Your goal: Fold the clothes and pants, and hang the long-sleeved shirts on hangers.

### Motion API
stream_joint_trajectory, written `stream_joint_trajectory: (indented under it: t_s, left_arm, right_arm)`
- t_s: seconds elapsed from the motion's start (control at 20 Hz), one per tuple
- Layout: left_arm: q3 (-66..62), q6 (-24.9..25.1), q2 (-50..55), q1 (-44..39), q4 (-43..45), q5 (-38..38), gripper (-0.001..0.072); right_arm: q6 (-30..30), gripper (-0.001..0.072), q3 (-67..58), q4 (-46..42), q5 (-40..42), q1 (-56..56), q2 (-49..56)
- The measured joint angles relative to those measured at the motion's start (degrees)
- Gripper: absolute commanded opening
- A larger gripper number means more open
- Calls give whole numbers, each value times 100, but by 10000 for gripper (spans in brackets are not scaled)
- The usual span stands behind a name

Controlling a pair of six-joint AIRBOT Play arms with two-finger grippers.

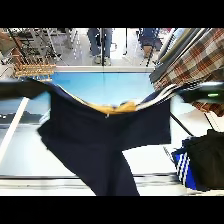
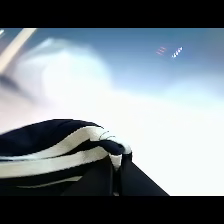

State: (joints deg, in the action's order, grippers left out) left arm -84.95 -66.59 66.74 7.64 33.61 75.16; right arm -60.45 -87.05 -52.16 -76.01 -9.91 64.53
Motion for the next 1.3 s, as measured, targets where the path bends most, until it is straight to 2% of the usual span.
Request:
stream_joint_trajectory:
  t_s: [0.2,0.3,0.4,0.6,0.75,0.9,1.0,1.05,1.1,1.15,1.2,1.25,1.3]
  left_arm:
    - [664,-28,1867,-501,258,-1484,7]
    - [350,-83,2649,-590,214,-1801,7]
    - [-186,-151,3126,-570,181,-1840,7]
    - [-1362,-284,3491,-184,205,-1099,7]
    - [-1808,-332,3604,201,498,-35,7]
    - [-1961,-354,3746,389,1360,1056,7]
    - [-1998,-356,3860,422,2041,1558,7]
    - [-2011,-356,3923,428,2299,1735,8]
    - [-2017,-361,3974,435,2490,1836,16]
    - [-2024,-374,4026,435,2653,1873,108]
    - [-2026,-374,4068,433,2774,1878,217]
    - [-2031,-378,4096,426,2859,1891,260]
    - [-2035,-411,4109,424,2929,1882,261]
  right_arm:
    - [-13,14,699,79,994,310,1567]
    - [-61,14,662,118,1156,369,1971]
    - [-107,15,485,162,984,402,2090]
    - [-208,14,531,369,-162,516,1582]
    - [-363,14,1530,767,-831,914,623]
    - [-756,14,3257,1099,-772,1746,-503]
    - [-1027,17,4498,1480,-227,2542,-1054]
    - [-1121,44,5060,1727,177,3008,-1224]
    - [-1182,241,5486,1952,592,3438,-1327]
    - [-1217,496,5836,2124,1047,3880,-1403]
    - [-1222,596,6052,2240,1456,4221,-1453]
    - [-1224,580,6199,2317,1816,4481,-1499]
    - [-1268,581,6290,2319,2015,4621,-1543]
